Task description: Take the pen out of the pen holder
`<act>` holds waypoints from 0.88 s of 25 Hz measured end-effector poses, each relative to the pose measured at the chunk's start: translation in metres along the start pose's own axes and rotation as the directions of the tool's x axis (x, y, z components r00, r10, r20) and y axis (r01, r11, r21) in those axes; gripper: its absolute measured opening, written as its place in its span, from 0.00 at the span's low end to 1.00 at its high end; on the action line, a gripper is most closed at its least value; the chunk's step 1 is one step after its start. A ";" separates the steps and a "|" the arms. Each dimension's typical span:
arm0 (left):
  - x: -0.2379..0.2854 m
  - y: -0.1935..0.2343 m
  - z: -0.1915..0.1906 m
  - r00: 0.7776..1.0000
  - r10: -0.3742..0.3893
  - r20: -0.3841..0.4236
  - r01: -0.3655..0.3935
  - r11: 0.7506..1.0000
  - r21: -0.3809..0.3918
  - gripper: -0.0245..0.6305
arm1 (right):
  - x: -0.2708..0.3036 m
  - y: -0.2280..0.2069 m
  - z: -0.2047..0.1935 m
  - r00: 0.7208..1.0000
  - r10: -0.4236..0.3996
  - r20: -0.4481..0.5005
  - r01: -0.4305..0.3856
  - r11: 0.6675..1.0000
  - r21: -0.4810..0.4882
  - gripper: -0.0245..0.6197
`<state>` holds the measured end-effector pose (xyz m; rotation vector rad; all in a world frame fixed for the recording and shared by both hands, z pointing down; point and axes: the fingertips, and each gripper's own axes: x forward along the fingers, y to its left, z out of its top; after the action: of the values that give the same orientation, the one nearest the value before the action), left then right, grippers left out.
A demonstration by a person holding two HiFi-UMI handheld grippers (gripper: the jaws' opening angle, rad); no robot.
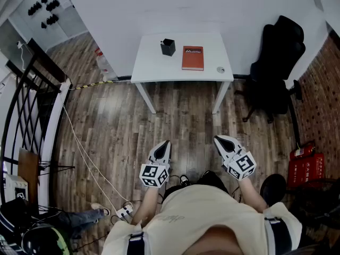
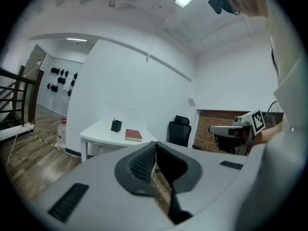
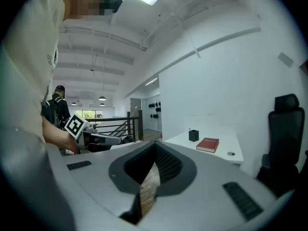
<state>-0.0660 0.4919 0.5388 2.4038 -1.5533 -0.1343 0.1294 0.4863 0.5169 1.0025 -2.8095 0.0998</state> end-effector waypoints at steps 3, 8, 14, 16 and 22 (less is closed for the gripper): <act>0.004 0.002 0.002 1.000 -0.025 -0.015 0.025 1.000 0.008 0.07 | 0.005 0.001 -0.005 1.000 -0.014 -0.011 0.015 1.000 0.018 0.05; 0.007 0.009 0.002 0.998 -0.051 -0.032 0.051 0.998 0.020 0.07 | 0.013 -0.001 -0.005 0.999 -0.046 -0.016 0.047 0.999 0.018 0.05; 0.028 0.030 0.007 0.998 -0.047 -0.045 0.048 0.999 0.007 0.07 | 0.032 -0.007 0.003 0.999 -0.044 -0.028 0.043 0.999 -0.016 0.05; 0.038 0.035 0.009 0.998 -0.043 -0.049 0.044 0.999 0.008 0.07 | 0.036 -0.013 0.000 0.999 -0.038 -0.034 0.038 0.999 0.002 0.05; 0.081 0.055 0.012 0.997 -0.014 -0.072 0.015 1.000 0.011 0.07 | 0.068 -0.051 -0.005 0.999 -0.010 -0.039 0.012 1.000 0.028 0.05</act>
<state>-0.0836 0.3951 0.5482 2.4014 -1.5097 -0.0417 0.1106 0.4049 0.5336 1.0110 -2.7747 0.1568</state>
